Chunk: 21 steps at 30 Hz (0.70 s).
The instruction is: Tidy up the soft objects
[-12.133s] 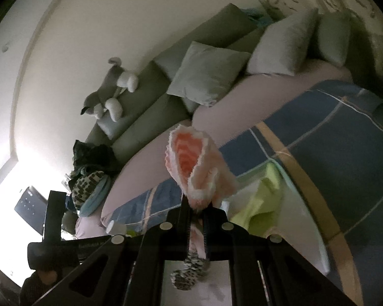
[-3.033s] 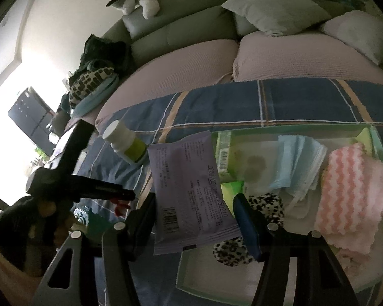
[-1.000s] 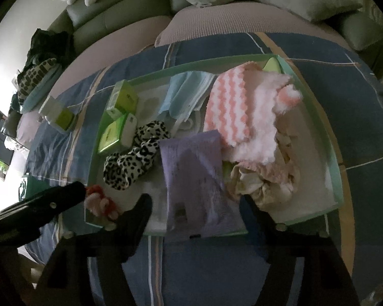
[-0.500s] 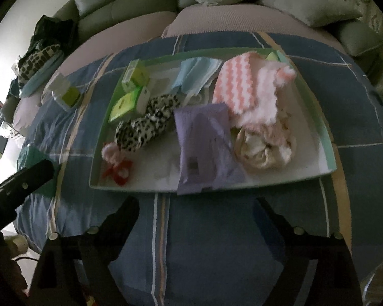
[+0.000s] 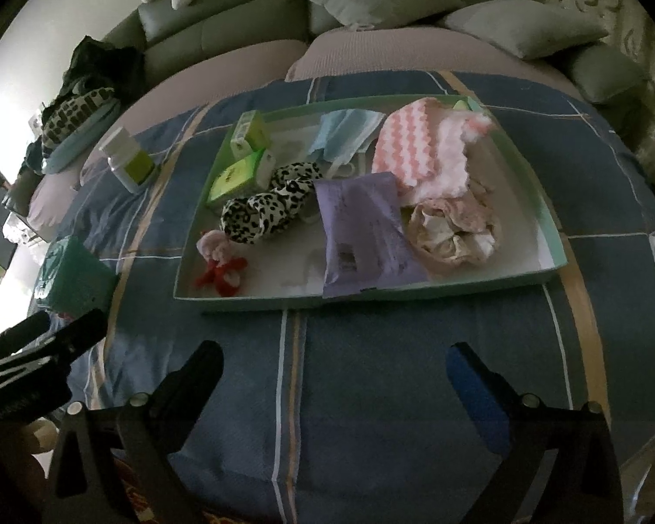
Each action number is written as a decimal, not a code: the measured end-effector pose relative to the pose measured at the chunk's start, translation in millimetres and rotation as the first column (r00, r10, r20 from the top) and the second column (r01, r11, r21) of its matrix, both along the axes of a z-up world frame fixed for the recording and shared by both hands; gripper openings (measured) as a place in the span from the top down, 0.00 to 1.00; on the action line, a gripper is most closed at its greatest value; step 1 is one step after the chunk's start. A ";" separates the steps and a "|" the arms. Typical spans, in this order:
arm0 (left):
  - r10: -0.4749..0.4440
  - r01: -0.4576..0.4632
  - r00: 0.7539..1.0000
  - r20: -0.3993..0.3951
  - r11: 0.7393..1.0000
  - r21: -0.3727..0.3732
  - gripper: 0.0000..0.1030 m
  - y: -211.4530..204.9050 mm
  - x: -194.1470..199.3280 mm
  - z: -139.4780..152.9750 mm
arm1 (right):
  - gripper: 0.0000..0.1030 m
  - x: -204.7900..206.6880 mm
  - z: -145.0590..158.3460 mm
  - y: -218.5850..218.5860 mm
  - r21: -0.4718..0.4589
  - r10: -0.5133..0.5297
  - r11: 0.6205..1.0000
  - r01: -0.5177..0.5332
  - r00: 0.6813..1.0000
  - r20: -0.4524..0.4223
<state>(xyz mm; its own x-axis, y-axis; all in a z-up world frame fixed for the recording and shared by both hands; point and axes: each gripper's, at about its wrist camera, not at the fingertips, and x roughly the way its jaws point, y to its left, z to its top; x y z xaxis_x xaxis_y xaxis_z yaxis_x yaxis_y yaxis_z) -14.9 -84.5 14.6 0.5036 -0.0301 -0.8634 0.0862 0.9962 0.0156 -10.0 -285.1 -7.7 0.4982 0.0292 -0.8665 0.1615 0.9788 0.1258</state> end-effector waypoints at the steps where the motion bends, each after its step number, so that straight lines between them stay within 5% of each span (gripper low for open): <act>1: 0.007 -0.007 1.000 0.004 1.000 0.011 0.03 -0.1 -1.5 0.5 | 0.00 -1.4 -0.2 -0.2 0.000 -0.004 1.000 0.004 1.000 0.005; 5: 0.042 -0.044 0.999 0.031 0.997 0.069 0.03 0.1 -7.3 3.0 | 0.00 -5.3 -1.0 -0.1 -0.023 -0.014 1.000 0.014 1.000 0.017; 21: 0.113 -0.112 0.993 -0.017 0.993 0.037 0.03 13.8 -11.8 -10.2 | 0.00 -17.9 -4.0 1.4 -0.077 -0.053 0.995 0.060 0.995 0.086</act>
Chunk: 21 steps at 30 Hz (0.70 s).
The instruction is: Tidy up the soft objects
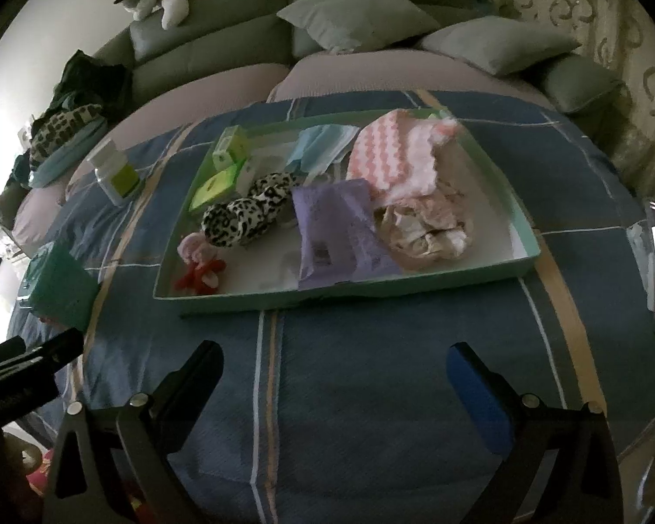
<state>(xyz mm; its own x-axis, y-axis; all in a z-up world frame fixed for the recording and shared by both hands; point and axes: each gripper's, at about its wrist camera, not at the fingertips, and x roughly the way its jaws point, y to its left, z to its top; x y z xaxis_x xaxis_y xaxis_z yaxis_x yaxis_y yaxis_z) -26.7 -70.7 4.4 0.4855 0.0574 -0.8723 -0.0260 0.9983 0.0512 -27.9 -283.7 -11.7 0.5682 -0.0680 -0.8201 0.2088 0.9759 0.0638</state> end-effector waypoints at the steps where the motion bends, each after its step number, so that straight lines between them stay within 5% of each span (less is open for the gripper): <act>1: 0.001 -0.001 1.000 -0.002 1.000 0.001 0.03 0.1 -0.3 -0.6 | 0.00 -0.1 0.2 0.1 0.000 0.002 1.000 -0.002 1.000 0.002; 21: -0.043 0.040 0.999 0.018 0.993 0.109 0.03 -16.7 -6.1 -0.3 | 0.00 -6.9 8.2 2.0 -0.022 -0.007 1.000 0.008 0.999 0.052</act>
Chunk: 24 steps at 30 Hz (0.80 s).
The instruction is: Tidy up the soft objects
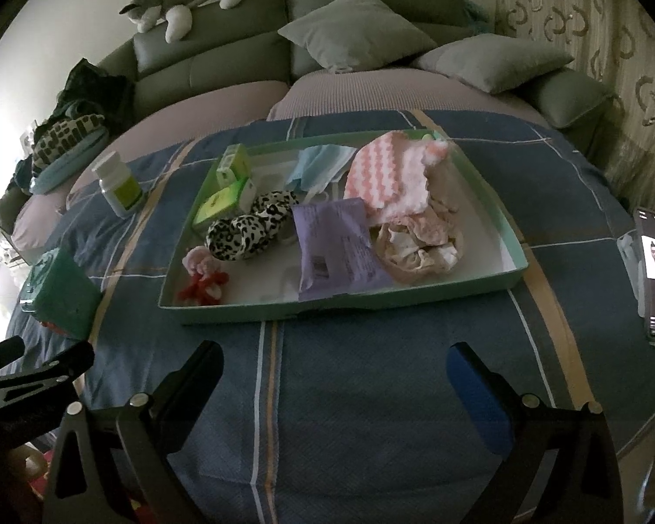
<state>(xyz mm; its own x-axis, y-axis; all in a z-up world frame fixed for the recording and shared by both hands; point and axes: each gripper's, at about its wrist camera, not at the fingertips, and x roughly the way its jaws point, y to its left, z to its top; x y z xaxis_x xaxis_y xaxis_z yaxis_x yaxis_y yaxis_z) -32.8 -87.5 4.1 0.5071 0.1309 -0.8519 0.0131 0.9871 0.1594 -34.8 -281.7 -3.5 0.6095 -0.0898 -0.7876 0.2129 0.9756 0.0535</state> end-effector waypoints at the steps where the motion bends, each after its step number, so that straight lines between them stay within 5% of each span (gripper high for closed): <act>1: 0.000 0.000 1.000 -0.001 1.000 0.001 0.03 -0.2 0.0 -0.1 | 0.00 0.0 0.1 -0.3 0.000 0.000 1.000 0.000 1.000 0.000; 24: -0.008 0.008 1.000 -0.014 1.000 0.004 0.03 -1.1 1.4 -2.0 | 0.00 -0.3 -1.0 0.5 -0.004 0.005 1.000 -0.005 1.000 -0.009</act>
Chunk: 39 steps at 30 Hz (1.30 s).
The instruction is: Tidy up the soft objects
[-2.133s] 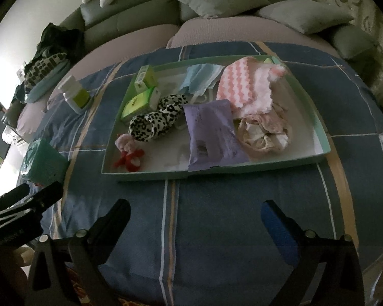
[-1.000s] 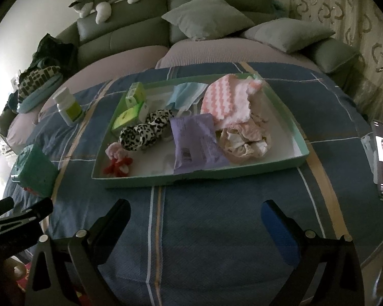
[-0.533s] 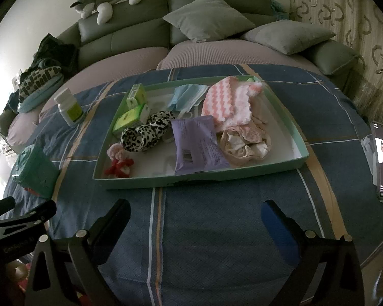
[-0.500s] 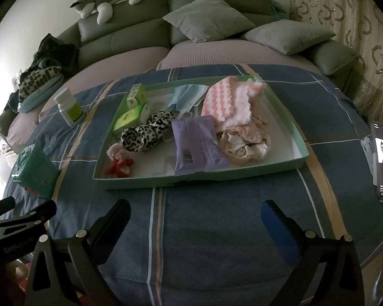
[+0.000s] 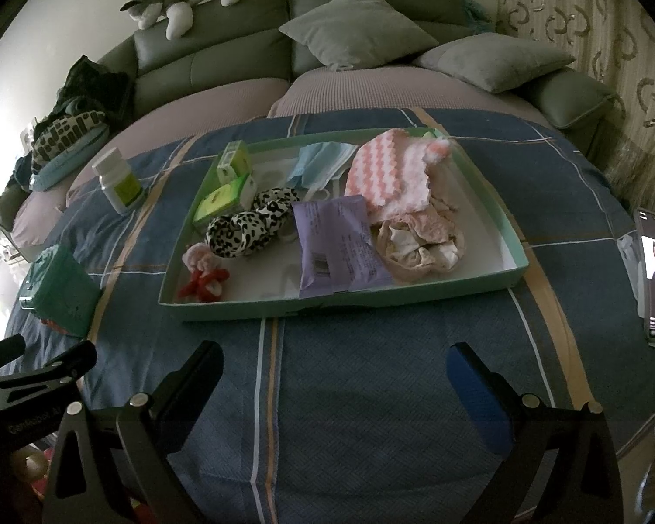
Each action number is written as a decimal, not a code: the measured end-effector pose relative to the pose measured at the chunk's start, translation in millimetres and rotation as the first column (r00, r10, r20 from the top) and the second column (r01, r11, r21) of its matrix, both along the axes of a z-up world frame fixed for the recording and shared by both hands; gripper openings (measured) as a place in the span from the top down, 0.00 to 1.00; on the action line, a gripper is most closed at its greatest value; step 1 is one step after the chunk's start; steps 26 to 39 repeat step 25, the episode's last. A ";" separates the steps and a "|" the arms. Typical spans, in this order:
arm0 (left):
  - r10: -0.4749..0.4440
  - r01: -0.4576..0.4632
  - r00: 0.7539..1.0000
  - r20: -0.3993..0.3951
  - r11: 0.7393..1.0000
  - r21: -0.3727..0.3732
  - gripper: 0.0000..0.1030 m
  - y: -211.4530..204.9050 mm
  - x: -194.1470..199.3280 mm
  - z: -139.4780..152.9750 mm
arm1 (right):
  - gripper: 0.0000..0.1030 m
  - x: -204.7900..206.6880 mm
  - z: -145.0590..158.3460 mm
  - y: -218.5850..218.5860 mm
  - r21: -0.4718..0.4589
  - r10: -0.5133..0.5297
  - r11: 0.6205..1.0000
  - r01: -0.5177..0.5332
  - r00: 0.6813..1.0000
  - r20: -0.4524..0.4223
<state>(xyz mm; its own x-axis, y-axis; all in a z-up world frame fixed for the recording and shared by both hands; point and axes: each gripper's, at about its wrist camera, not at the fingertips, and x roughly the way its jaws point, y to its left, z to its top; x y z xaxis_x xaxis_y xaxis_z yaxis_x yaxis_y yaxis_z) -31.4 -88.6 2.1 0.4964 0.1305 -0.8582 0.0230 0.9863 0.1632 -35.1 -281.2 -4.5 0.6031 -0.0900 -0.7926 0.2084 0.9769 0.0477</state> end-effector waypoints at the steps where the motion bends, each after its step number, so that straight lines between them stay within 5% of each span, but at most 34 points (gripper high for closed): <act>1: 0.000 0.000 1.000 0.001 1.000 -0.001 0.03 0.1 -0.1 0.1 | 0.00 -0.2 0.1 0.0 0.000 0.000 1.000 0.000 1.000 0.000; 39: -0.004 0.004 1.000 0.005 1.000 -0.005 0.03 0.8 -0.5 0.3 | 0.00 -1.3 1.5 -0.1 0.002 -0.001 1.000 0.001 1.000 0.000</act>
